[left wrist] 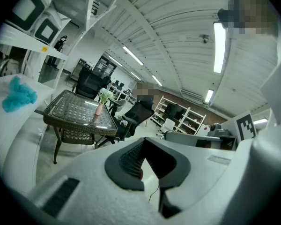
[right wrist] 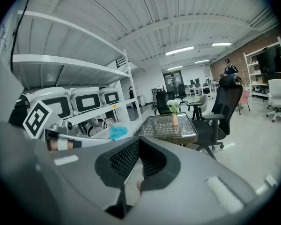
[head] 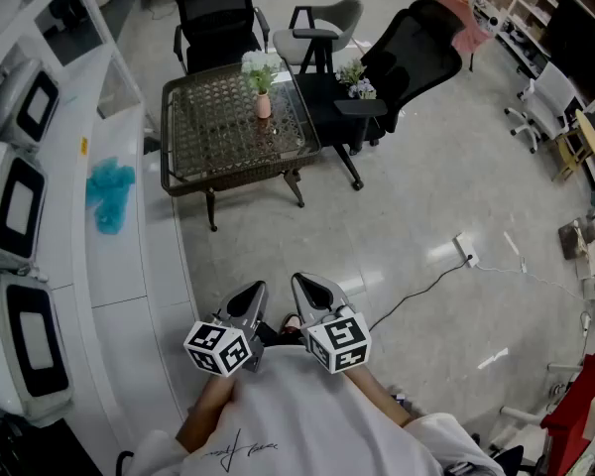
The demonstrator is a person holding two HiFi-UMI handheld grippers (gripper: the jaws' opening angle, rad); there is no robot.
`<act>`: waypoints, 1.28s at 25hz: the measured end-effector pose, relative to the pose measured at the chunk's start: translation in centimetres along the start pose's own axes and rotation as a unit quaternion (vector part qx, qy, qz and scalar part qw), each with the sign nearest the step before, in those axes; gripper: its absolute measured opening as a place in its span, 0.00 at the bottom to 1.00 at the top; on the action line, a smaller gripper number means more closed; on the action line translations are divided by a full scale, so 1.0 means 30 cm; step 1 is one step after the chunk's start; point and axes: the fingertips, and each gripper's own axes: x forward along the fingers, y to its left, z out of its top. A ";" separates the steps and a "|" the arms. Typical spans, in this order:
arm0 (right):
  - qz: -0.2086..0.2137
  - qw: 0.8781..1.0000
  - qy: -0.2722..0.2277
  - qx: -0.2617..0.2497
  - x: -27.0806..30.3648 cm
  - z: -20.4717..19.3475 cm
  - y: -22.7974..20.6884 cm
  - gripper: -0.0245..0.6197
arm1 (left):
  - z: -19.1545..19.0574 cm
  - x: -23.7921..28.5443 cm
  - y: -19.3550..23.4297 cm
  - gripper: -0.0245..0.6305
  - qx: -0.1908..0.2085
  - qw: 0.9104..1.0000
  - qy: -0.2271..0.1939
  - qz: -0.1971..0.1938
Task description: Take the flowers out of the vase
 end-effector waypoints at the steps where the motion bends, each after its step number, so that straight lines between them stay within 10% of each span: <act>1: 0.000 1.000 0.001 0.001 -0.006 -0.005 -0.005 0.05 | -0.006 -0.001 -0.006 0.04 0.000 1.000 0.002 0.001; 24: -0.014 0.999 0.000 0.043 0.007 -0.018 -0.058 0.05 | 0.052 0.048 -0.002 0.04 0.102 0.993 0.005 0.057; 32: -0.030 0.998 0.020 0.059 0.062 -0.043 -0.113 0.05 | 0.051 0.094 0.032 0.04 0.081 0.996 0.016 0.033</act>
